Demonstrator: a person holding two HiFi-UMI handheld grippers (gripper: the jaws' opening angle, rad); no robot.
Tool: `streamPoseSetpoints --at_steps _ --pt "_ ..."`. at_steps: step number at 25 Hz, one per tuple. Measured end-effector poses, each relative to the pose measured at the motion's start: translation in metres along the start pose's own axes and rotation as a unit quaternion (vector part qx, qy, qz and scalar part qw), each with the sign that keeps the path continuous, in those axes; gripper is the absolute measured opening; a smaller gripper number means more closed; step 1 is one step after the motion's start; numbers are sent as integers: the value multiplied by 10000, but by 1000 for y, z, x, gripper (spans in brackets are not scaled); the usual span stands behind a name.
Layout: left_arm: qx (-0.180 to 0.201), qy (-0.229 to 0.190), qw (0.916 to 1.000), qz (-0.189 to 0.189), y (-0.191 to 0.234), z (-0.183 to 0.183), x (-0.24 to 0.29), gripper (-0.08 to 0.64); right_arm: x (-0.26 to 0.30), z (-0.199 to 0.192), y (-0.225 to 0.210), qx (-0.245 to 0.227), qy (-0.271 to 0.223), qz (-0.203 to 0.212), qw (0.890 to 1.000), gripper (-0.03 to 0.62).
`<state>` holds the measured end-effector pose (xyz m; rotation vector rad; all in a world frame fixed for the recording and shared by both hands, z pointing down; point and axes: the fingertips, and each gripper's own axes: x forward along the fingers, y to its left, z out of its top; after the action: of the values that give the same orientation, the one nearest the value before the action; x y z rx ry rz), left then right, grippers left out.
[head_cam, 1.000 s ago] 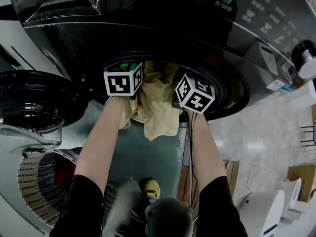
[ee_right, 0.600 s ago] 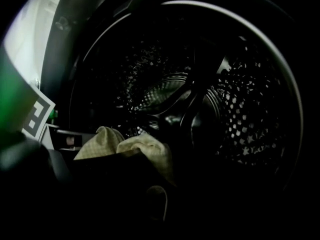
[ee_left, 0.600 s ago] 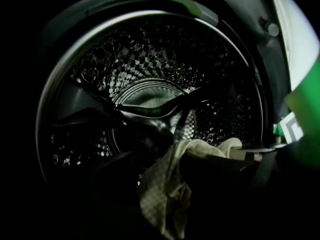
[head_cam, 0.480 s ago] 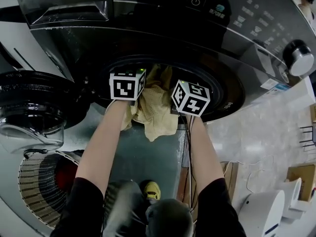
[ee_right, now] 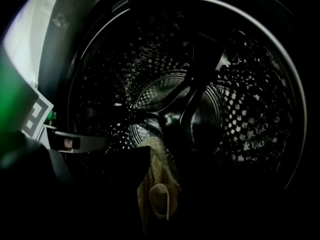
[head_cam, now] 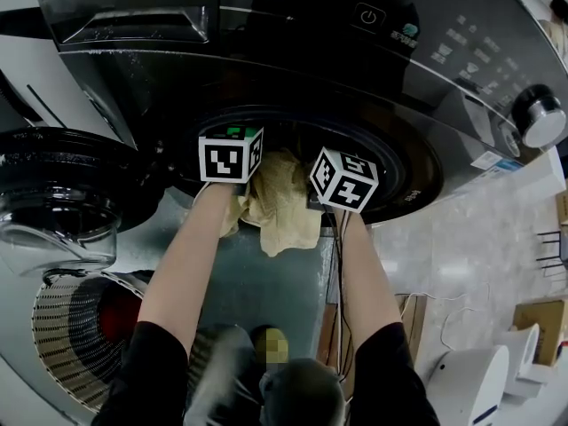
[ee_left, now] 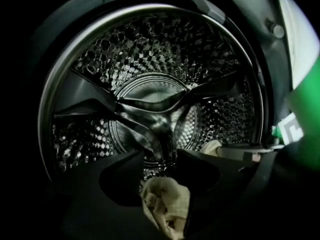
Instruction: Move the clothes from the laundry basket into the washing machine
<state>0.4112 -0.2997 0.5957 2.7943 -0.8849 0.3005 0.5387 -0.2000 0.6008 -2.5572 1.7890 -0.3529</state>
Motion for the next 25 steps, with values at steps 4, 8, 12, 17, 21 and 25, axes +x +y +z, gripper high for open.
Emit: streamPoseSetpoints --at_steps 4,8,12,17,21,25 --pt "-75 -76 9999 -102 -6 2 -2 209 -3 3 1 95 -10 22 10000 158" --pt "-125 -140 9997 -135 -11 5 -9 209 -10 12 8 122 -115 96 9998 157" --pt "-160 -179 9995 -204 -18 7 -17 195 -20 14 13 35 -97 120 9999 156" --pt "-63 -304 9992 -251 -26 13 -33 143 -37 16 15 -39 -54 55 10000 98" --pt "-55 -371 9989 -282 -31 15 -48 77 -53 17 16 -61 -33 8 10000 44" --pt "-88 -429 9986 -283 -34 15 -67 12 -73 18 16 -79 -13 -53 10000 5"
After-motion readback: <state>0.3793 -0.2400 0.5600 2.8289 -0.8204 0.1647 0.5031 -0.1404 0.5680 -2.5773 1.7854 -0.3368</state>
